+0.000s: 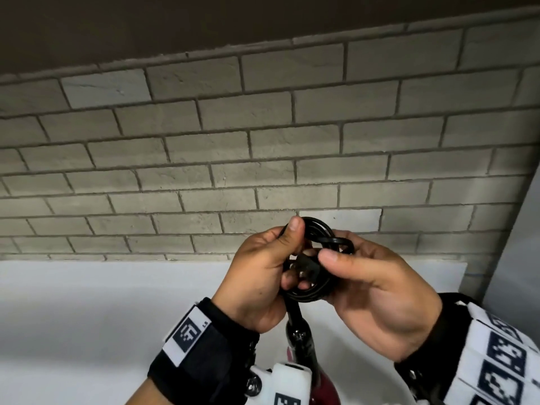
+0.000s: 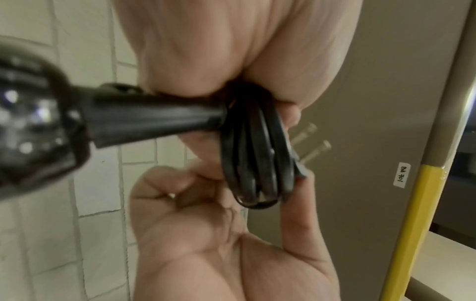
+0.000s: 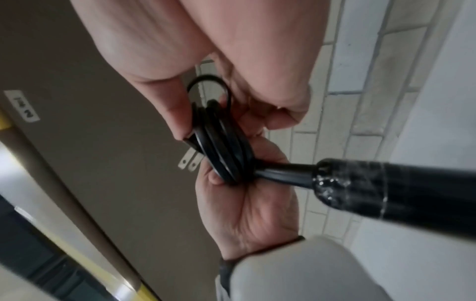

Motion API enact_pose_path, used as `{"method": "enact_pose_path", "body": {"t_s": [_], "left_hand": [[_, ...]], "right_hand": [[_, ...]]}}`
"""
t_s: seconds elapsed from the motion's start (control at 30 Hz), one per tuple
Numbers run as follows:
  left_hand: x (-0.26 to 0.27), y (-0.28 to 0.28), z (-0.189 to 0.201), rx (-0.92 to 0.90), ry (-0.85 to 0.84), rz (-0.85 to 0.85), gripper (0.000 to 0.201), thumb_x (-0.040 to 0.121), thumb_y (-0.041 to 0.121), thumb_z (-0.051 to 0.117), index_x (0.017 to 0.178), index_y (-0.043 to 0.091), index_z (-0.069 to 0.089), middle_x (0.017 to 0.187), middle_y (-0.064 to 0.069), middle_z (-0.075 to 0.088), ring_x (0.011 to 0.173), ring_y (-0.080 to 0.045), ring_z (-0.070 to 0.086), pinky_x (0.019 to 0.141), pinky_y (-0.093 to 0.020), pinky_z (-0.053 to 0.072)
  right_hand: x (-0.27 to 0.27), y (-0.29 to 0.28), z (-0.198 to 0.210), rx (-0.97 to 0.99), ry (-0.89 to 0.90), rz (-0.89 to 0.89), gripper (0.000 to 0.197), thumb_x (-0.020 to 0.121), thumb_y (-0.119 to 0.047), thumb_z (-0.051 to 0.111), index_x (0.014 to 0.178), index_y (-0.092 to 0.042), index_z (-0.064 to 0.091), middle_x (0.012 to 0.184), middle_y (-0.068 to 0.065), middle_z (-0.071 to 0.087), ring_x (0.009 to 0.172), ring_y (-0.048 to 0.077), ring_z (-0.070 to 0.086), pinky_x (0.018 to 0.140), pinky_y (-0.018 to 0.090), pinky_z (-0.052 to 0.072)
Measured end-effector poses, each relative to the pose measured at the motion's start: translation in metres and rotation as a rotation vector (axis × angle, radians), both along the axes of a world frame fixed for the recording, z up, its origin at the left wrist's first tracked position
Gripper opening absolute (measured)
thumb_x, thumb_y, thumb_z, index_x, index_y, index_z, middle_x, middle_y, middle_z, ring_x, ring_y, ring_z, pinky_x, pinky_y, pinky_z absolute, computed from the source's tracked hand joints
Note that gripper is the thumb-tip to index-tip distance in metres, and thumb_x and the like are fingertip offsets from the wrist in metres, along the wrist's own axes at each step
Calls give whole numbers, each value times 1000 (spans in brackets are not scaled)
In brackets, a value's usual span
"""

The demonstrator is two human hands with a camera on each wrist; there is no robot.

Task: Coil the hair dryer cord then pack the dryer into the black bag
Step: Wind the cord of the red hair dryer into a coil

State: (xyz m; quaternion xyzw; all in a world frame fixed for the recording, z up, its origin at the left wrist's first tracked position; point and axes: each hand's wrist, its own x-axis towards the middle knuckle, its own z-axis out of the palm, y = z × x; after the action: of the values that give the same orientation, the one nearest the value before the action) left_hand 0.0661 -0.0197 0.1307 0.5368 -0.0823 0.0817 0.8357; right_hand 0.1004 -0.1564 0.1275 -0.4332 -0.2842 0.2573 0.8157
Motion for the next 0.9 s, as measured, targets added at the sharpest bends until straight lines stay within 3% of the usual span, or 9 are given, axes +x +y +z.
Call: {"method": "enact_pose_path", "body": {"t_s": [0.07,0.17,0.27,0.33,0.4,0.53,0.63,0.73,0.9], "left_hand": [[1,-4,0,24,-33,33,35,89,32,57,65,7,66,45,-3,51,36,-12,36,47,-27,33],[6,-8,-5,64,-70,164,45,85,32,65,80,-12,56,60,-19,53,52,-24,48,59,-35,42],[7,-9,-8,98,-117,263,35,86,29,67,70,0,57,48,-11,50,44,-20,50,53,-28,46],[5,-8,-7,149,-145,327,30,88,23,63,62,10,56,40,6,44,34,-8,41,40,-17,39],[6,-3,-7,242,-165,414,26,89,23,63,67,11,58,38,9,40,32,-3,35,37,-15,35],[12,9,-7,253,-152,497,24,87,31,66,79,9,63,37,11,31,32,-7,28,40,-19,33],[12,12,-7,212,-141,474,25,86,31,66,65,20,62,40,13,32,31,-7,28,40,-20,33],[11,13,-9,143,-111,393,22,83,30,69,65,18,64,44,7,32,32,-8,27,39,-21,35],[5,4,-7,105,-105,306,32,80,27,72,80,-3,60,42,0,32,33,-10,29,42,-24,41]], "right_hand": [[0,2,4,-87,25,14,46,69,-24,74,102,7,68,82,24,67,73,34,64,78,42,40],[-3,7,10,-230,-19,-84,15,65,-19,75,59,-8,66,60,9,58,62,25,57,64,36,39],[-6,6,11,-340,-52,-92,14,67,-3,72,70,-10,61,60,6,57,58,19,55,47,25,35],[-6,3,9,-421,-92,-108,16,69,3,69,76,-10,62,68,9,59,66,21,56,48,26,42],[-5,-2,7,-560,-152,-151,7,82,-3,68,77,-8,68,74,10,63,69,20,58,52,30,46],[-2,-16,7,-780,-303,-161,27,93,-20,59,74,-2,66,58,7,61,47,17,50,40,22,37],[-5,-26,8,-709,-310,-111,37,96,-32,54,66,-9,57,45,3,46,39,17,37,38,21,28],[-11,-38,10,-565,-252,-8,36,87,-39,55,63,-11,53,47,4,27,43,18,27,46,33,17],[-8,-67,4,-551,-409,29,42,78,-49,58,69,-8,61,52,7,33,47,18,36,47,23,34]]}}
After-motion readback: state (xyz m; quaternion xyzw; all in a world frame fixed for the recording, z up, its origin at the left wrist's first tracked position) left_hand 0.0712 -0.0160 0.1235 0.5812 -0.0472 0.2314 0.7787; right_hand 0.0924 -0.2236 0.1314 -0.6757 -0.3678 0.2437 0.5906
